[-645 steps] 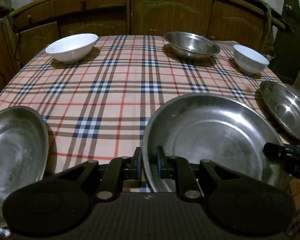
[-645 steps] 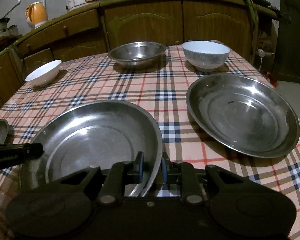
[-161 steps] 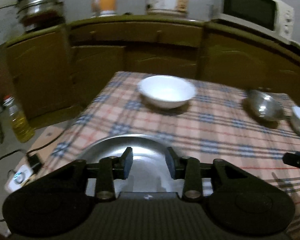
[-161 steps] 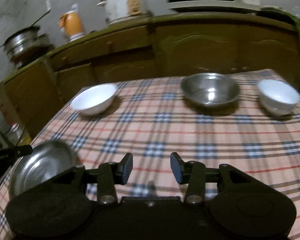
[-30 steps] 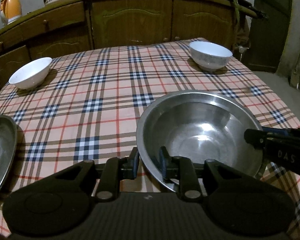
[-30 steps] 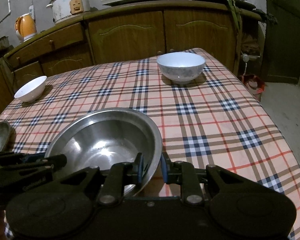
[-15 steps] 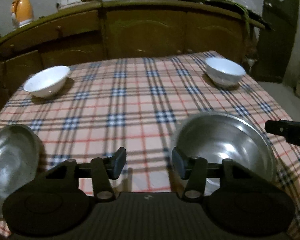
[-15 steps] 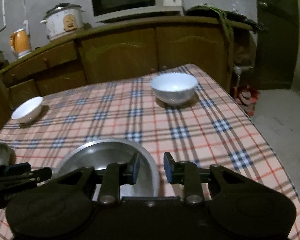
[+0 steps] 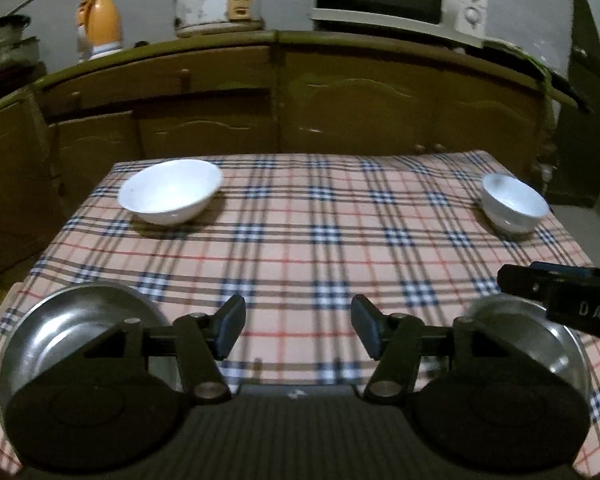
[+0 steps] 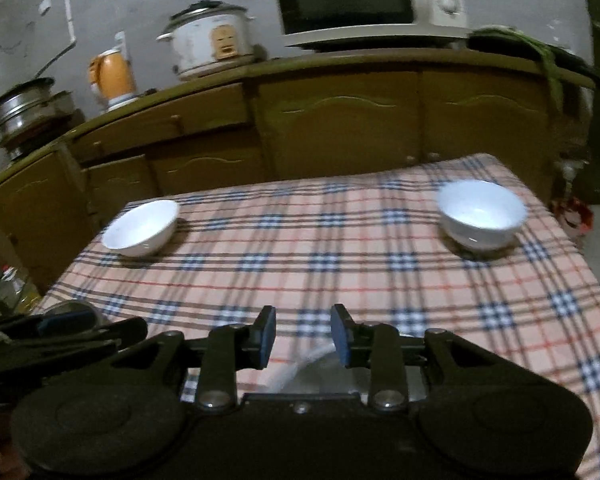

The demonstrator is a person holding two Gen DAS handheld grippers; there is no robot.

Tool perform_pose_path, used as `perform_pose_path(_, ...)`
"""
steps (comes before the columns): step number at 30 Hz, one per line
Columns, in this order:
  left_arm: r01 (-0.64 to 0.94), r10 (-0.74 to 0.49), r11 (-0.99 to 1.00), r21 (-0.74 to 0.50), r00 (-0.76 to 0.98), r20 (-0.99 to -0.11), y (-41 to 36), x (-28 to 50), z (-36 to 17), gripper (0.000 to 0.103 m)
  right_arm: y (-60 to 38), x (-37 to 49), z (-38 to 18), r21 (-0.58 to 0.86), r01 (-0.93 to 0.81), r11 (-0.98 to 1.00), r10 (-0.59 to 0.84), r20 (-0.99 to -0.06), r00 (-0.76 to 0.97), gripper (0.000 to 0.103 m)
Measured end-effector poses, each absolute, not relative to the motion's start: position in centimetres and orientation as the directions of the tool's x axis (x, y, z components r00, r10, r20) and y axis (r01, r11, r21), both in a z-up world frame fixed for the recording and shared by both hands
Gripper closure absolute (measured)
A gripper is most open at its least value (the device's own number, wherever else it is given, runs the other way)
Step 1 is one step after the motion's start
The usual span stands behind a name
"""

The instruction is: Organize plates and bowls

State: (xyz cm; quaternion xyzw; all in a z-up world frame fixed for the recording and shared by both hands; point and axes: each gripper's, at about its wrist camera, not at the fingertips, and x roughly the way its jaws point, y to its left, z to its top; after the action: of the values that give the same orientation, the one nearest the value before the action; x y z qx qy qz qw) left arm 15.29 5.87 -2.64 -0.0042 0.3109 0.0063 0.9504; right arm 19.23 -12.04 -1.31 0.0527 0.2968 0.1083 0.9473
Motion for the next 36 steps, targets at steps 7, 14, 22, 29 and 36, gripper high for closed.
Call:
perform_pose_path(7,-0.089,0.070,0.996,-0.004,0.807,-0.587,10.6,16.7,-2.1,0.043,-6.2,22.4,-0.6,0.173,-0.258,0.950,0.311,-0.553,0.773,0.065)
perform_pose_path(14,-0.178,0.139,0.984,-0.010,0.799,-0.586,16.1,19.6,-1.5,0.041,-0.8,26.9,-0.6,0.189,-0.316,0.930,0.367,-0.557,0.745,0.055)
perform_pose_path(22,-0.275,0.215,0.961,-0.010,0.776,-0.593,22.1,26.4,-1.2,0.036,4.5,34.5,-1.3,0.186,-0.345,0.920,0.386,-0.583,0.715,0.041)
perform_pose_path(29,-0.276,0.219,0.961,0.008,0.746,-0.629,24.4,32.4,-3.0,0.036,7.8,41.3,-4.0,0.239,-0.330,0.913,0.405,-0.625,0.667,0.041)
perform_pose_path(36,-0.245,0.172,0.969,-0.011,0.712,-0.681,25.2,35.9,-5.8,0.057,9.6,45.6,-7.2,0.284,-0.297,0.911,0.411,-0.661,0.627,0.041)
